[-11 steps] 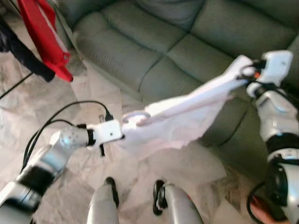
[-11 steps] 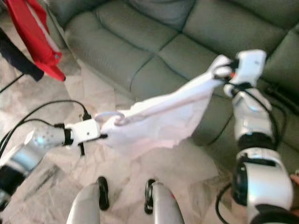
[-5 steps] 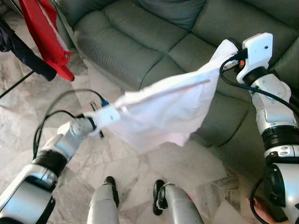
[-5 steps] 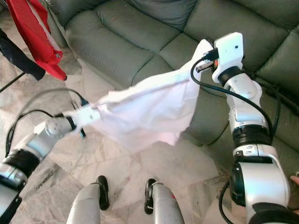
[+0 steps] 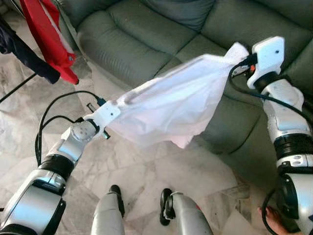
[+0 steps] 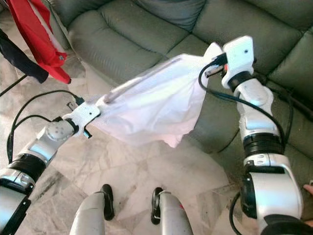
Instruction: Hang hanger
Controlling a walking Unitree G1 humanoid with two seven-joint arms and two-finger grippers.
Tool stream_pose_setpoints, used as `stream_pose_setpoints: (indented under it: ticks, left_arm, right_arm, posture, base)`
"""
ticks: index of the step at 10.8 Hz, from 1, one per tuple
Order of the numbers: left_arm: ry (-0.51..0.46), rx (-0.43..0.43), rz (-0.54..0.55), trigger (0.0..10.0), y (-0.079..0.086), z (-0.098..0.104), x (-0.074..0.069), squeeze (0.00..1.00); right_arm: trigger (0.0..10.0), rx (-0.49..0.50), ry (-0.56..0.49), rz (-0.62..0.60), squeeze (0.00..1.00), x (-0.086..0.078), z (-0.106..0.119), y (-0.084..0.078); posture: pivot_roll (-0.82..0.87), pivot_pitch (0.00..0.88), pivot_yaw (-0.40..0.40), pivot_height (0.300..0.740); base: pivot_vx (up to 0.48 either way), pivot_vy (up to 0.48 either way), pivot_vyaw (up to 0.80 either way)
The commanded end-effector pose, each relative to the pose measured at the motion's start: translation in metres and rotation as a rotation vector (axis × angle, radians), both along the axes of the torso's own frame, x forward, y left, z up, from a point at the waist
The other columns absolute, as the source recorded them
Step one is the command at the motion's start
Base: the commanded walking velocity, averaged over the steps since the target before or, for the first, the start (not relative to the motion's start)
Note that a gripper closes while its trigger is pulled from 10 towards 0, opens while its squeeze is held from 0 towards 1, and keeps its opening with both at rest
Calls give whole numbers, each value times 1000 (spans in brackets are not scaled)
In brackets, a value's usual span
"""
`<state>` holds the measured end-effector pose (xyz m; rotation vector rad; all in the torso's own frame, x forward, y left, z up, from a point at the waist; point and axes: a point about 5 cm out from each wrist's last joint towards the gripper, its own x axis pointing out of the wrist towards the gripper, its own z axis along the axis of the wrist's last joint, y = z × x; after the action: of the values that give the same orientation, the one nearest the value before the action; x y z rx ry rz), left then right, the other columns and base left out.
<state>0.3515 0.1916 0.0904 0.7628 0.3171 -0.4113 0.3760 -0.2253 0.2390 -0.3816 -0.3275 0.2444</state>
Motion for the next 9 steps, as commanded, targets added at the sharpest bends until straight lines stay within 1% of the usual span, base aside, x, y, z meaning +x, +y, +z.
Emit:
stream_pose_setpoints:
  ticks: [1,2,4,5,6,7,8,9]
  left_arm:
    - [169,120,255,0,62,-39,-30,0]
    - [139,185,228,0,59,-40,-29,0]
    - [107,250,163,0,44,-42,-25,0]
    - [105,242,160,0,39,-44,-25,0]
    - [86,223,172,0,31,-43,-21,0]
    - [74,190,189,0,25,-41,-18,0]
    - [68,170,197,0,22,-40,-16,0]
    - [89,69,243,0,16,-40,-14,0]
  right_arm:
    - [0,67,-196,-131,0,-11,42,-28]
    - [0,95,-210,-132,0,-6,49,-13]
    - [0,178,-211,-119,0,7,57,20]
    - [0,222,-211,-101,0,11,60,35]
    - [0,302,-161,-24,0,17,59,69]
    - [0,332,-91,99,0,17,55,96]
    - [0,294,-14,239,0,12,48,116]
    - [0,136,105,513,0,-9,28,144]
  posture:
    - [25,281,-59,740]
    - [20,280,-56,740]
    - [17,279,-55,740]
    - [17,279,-55,740]
    - [21,275,-60,740]
    - [23,276,-65,740]
    - [22,277,-66,740]
    - [14,277,-71,740]
  base:
    - [0,0,0]
    - [0,0,0]
    - [0,0,0]
    - [0,0,0]
    - [0,0,0]
    - [0,0,0]
    - [0,0,0]
    - [0,0,0]
